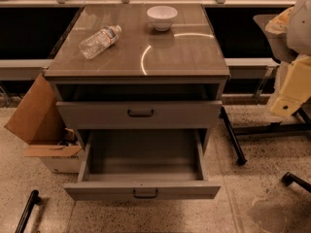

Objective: Close middle drawer

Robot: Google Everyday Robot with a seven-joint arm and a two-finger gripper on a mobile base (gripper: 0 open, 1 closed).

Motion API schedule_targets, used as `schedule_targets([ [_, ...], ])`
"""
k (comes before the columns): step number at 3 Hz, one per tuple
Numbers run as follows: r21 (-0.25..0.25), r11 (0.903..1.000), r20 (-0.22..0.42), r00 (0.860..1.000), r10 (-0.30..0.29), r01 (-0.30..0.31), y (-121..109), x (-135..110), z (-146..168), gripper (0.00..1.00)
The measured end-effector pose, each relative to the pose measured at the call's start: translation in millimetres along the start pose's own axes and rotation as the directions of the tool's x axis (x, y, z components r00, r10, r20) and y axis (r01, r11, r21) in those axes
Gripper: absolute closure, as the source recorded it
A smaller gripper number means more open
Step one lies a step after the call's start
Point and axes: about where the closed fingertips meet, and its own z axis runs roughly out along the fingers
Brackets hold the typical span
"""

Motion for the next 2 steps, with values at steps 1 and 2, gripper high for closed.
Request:
schedule_targets([
  [1, 0.000, 1.0000, 0.000, 1.000, 0.000, 0.000, 0.0, 0.0, 0.0, 0.00],
  [2, -0.009, 0.9999, 0.002, 1.000, 0.008, -0.008, 5.6, 2.8, 15.1, 0.00],
])
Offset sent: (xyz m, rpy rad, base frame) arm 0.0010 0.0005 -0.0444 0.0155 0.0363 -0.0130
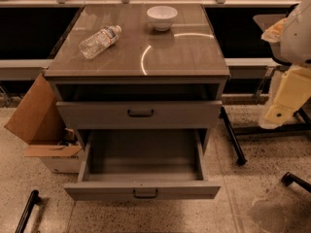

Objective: Close middle drawer

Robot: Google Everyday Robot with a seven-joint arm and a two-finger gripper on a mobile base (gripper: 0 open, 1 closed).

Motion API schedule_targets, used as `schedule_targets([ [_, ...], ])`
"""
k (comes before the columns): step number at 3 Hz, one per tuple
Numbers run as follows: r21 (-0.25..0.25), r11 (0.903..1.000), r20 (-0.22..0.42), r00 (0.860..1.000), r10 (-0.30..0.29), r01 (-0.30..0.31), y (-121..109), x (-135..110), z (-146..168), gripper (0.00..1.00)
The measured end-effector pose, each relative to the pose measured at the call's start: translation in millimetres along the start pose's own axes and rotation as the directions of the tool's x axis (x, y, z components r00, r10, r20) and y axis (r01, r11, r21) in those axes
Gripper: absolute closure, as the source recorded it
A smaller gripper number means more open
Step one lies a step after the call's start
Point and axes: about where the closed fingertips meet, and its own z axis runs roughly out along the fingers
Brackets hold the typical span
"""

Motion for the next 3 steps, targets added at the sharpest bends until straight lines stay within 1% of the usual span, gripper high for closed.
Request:
schedule_targets([
  [1, -0.018, 0.9990, 0.016, 0.999, 0.042, -0.042, 5.5, 2.2, 25.3, 0.00],
  [2, -0.018, 0.9990, 0.016, 0.999, 0.042, -0.042, 5.6, 2.2, 25.4, 0.00],
  [3, -0.045, 0.9989, 0.015, 1.000, 0.013, -0.012, 15.9, 5.6, 57.1, 0.00],
])
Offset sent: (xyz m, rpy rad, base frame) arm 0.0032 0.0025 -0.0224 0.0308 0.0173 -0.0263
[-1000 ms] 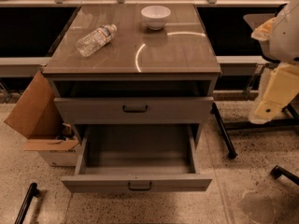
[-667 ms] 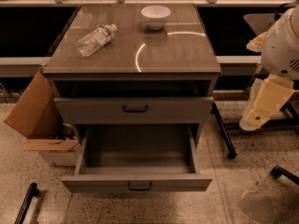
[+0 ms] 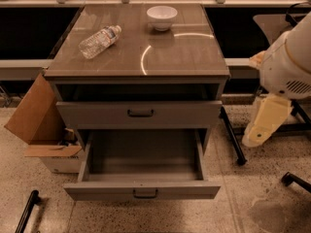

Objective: Close middle drawer

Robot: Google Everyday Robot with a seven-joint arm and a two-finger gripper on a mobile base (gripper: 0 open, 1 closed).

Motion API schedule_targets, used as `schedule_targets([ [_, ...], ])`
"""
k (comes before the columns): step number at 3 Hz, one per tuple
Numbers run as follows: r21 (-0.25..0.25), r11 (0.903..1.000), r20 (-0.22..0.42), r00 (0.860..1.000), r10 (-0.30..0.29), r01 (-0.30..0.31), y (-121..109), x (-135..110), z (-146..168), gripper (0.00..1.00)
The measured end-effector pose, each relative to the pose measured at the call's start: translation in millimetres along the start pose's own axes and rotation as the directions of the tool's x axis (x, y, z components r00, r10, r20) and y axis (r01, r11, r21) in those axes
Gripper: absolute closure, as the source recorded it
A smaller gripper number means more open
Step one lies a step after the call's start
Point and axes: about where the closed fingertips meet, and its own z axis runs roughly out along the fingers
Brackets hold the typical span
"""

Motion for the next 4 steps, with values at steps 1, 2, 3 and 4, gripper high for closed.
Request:
schedule_targets([
  [1, -0.058, 0.9970, -0.001, 0.999, -0.052, 0.051, 19.9, 8.2, 57.2, 0.00],
  [2, -0.125, 0.9892, 0.008, 0.997, -0.075, 0.075, 43.7, 21.3, 112.0, 0.00],
  [3, -0.190, 0.9787, 0.024, 0.997, -0.076, 0.079, 70.1, 33.9, 158.1, 0.00],
  [4, -0.257, 0.9634, 0.024, 0.997, -0.072, 0.076, 103.5, 40.3, 201.2, 0.00],
])
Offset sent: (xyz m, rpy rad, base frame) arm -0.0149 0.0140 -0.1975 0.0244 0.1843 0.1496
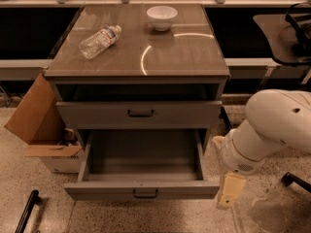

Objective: Close middle drawer

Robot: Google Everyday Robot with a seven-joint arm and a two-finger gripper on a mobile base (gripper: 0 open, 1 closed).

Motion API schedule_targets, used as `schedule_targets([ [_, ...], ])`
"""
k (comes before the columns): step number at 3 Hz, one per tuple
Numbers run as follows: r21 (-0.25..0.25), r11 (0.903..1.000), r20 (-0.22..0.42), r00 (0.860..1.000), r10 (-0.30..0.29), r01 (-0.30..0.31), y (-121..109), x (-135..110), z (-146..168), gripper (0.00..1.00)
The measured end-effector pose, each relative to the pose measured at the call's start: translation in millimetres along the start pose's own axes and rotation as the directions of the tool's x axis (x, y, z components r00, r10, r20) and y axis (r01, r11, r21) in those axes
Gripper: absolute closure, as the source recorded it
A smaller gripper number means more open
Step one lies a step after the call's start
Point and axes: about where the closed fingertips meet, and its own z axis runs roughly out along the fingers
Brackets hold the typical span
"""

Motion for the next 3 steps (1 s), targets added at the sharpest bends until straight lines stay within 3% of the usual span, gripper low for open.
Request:
schedule_targets([
  [1, 0.000, 1.0000, 0.000, 1.000, 0.000, 0.000, 0.0, 0.0, 0.2, 0.00],
  [3, -0.042, 0.9972, 0.015, 0.998, -0.062, 0.062, 7.0, 3.4, 56.8, 0.00],
])
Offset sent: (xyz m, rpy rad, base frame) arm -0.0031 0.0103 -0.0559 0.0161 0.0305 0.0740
